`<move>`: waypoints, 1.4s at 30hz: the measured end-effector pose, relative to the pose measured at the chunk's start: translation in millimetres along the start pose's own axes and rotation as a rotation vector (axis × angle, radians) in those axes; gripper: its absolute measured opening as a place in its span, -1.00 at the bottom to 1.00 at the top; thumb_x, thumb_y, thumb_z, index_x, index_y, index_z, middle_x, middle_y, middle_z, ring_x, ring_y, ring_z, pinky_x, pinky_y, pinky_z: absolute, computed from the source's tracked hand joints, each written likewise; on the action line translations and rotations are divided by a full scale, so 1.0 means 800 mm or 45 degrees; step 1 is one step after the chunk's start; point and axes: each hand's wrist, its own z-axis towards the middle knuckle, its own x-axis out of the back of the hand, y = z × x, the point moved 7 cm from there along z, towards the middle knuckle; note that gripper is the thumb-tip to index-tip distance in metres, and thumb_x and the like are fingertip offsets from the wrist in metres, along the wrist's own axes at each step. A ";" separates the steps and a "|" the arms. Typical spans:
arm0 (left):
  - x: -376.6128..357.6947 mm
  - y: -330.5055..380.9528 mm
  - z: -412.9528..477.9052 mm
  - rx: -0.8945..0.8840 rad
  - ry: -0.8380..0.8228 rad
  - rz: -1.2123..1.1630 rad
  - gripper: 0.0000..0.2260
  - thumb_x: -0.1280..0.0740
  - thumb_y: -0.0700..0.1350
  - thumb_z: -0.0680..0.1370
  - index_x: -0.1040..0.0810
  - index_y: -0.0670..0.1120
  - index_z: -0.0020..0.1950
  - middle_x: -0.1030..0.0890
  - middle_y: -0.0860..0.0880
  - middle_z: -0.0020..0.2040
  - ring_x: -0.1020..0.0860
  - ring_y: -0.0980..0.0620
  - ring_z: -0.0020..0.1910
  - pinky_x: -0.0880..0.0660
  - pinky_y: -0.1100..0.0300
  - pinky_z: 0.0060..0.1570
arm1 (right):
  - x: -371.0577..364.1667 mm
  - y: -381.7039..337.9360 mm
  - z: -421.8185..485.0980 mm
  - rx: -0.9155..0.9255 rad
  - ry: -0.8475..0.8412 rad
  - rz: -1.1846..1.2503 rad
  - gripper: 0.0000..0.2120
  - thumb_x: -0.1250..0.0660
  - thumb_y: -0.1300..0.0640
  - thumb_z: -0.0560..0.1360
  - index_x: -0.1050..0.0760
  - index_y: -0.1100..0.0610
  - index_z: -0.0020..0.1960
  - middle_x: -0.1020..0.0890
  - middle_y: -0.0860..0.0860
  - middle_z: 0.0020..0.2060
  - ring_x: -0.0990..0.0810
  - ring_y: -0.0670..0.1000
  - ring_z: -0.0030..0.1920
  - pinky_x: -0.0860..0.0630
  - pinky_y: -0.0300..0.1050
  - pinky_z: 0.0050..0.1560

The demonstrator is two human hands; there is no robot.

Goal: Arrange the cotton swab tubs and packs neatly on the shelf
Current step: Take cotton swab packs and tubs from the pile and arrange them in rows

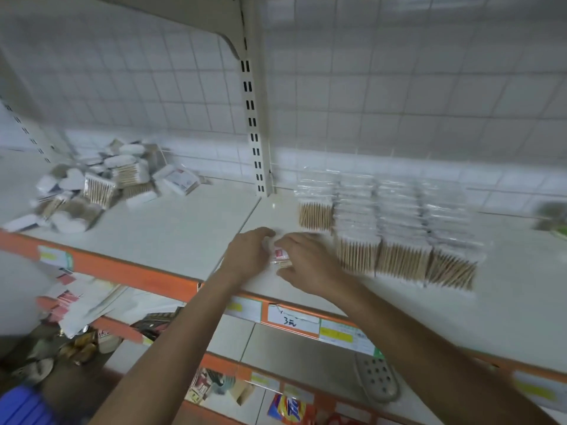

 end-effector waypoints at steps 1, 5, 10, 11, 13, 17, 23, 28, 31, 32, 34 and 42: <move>0.000 -0.002 0.000 -0.018 0.018 -0.025 -0.63 -0.19 -0.27 0.52 -0.49 -0.08 0.31 -0.59 -0.12 0.19 -0.52 -0.12 0.18 -0.42 0.09 0.14 | -0.004 0.002 0.001 -0.017 0.013 -0.018 -0.50 -0.31 0.00 0.50 -0.31 0.08 0.39 -0.40 0.02 0.32 -0.34 0.05 0.33 -0.28 -0.06 0.30; 0.005 -0.010 -0.002 -0.036 0.102 -0.212 -0.67 -0.25 -0.30 0.48 -0.57 -0.12 0.21 -0.61 -0.10 0.16 -0.55 -0.08 0.15 -0.44 0.14 0.15 | -0.006 -0.001 0.001 0.026 0.130 -0.081 -0.60 -0.25 0.06 0.54 -0.34 0.09 0.36 -0.44 0.02 0.28 -0.36 0.06 0.29 -0.25 -0.08 0.30; 0.018 -0.036 0.001 0.120 0.201 -0.759 -0.52 -0.10 -0.23 0.26 -0.56 -0.08 0.13 -0.66 -0.07 -0.02 -0.61 0.00 0.01 -0.50 0.08 0.15 | 0.018 0.005 0.000 -0.046 0.350 0.268 -0.72 -0.15 0.16 0.60 -0.41 0.18 0.29 -0.52 0.11 0.17 -0.46 0.12 0.17 -0.28 -0.13 0.10; 0.014 -0.037 0.004 0.148 0.175 -0.837 -0.55 -0.12 -0.28 0.30 -0.56 -0.07 0.12 -0.65 -0.04 -0.04 -0.61 0.03 0.00 -0.50 0.08 0.14 | 0.025 0.010 0.002 -0.081 0.391 0.385 -0.74 -0.14 0.17 0.60 -0.42 0.20 0.26 -0.54 0.13 0.13 -0.48 0.13 0.12 -0.30 -0.12 0.04; 0.005 -0.023 0.004 0.144 0.038 -0.956 -0.71 -0.23 -0.34 0.37 -0.57 -0.12 0.02 -0.61 -0.01 -0.14 -0.57 0.06 -0.10 -0.46 0.14 0.04 | 0.040 0.017 0.004 -0.131 0.465 0.593 -0.75 -0.12 0.19 0.61 -0.40 0.24 0.23 -0.54 0.14 0.06 -0.51 0.13 0.04 -0.33 -0.09 -0.04; 0.002 0.002 0.012 0.065 -0.064 -1.063 -0.75 -0.44 -0.12 0.36 -0.46 -0.25 -0.15 -0.40 -0.08 -0.30 -0.37 0.00 -0.23 -0.33 0.08 -0.12 | 0.070 0.021 0.011 -0.135 0.498 0.788 -0.64 -0.12 0.24 0.60 -0.25 0.21 0.39 -0.48 0.00 -0.06 -0.45 -0.05 -0.07 -0.27 -0.30 -0.15; 0.000 0.008 0.028 0.049 0.082 -0.887 -0.78 -0.44 -0.18 0.46 -0.51 -0.31 -0.08 -0.45 -0.04 -0.32 -0.40 0.06 -0.33 -0.34 0.19 -0.24 | 0.121 0.053 0.022 -0.083 0.597 0.426 -0.77 -0.31 0.22 0.50 -0.54 0.19 0.16 -0.57 0.10 0.04 -0.54 0.08 0.06 -0.43 -0.10 0.12; -0.013 0.020 0.040 0.024 0.122 -0.657 -0.76 -0.43 -0.20 0.46 -0.46 0.07 -0.27 -0.47 0.19 -0.42 -0.44 0.30 -0.47 -0.30 0.47 -0.41 | 0.122 0.080 0.038 -0.140 0.286 0.148 -0.72 -0.27 0.25 0.51 -0.53 0.14 0.20 -0.61 0.06 0.07 -0.52 0.06 0.14 -0.39 -0.13 0.14; -0.017 0.027 0.043 0.040 0.172 -0.594 -0.83 -0.45 -0.17 0.43 -0.53 -0.02 -0.03 -0.60 0.11 -0.19 -0.58 0.28 -0.27 -0.40 0.48 -0.28 | 0.116 0.089 0.042 -0.132 0.214 0.068 -0.71 -0.22 0.32 0.49 -0.58 0.14 0.14 -0.62 0.05 0.08 -0.54 0.05 0.12 -0.42 -0.14 0.09; -0.019 0.027 0.044 0.047 0.175 -0.566 -0.81 -0.46 -0.16 0.43 -0.54 -0.04 0.00 -0.62 0.08 -0.14 -0.61 0.20 -0.21 -0.42 0.46 -0.24 | 0.114 0.093 0.042 -0.137 0.198 0.059 -0.70 -0.21 0.35 0.48 -0.60 0.15 0.10 -0.63 0.05 0.08 -0.56 0.05 0.10 -0.44 -0.15 0.05; -0.021 0.031 0.045 0.041 0.170 -0.525 -0.82 -0.46 -0.15 0.43 -0.57 -0.05 0.01 -0.64 0.05 -0.13 -0.63 0.14 -0.16 -0.42 0.47 -0.20 | 0.110 0.101 0.043 -0.161 0.166 0.053 -0.69 -0.20 0.38 0.46 -0.62 0.15 0.05 -0.64 0.04 0.05 -0.58 0.06 0.07 -0.49 -0.13 0.03; -0.029 0.049 0.042 -0.002 0.198 -0.388 -0.79 -0.44 -0.13 0.45 -0.61 -0.03 0.08 -0.65 0.05 -0.12 -0.61 0.14 -0.18 -0.43 0.48 -0.13 | 0.103 0.117 0.052 -0.199 0.156 0.064 -0.76 -0.26 0.38 0.42 -0.59 0.09 -0.23 -0.68 0.03 -0.11 -0.62 0.08 -0.10 -0.58 -0.02 -0.08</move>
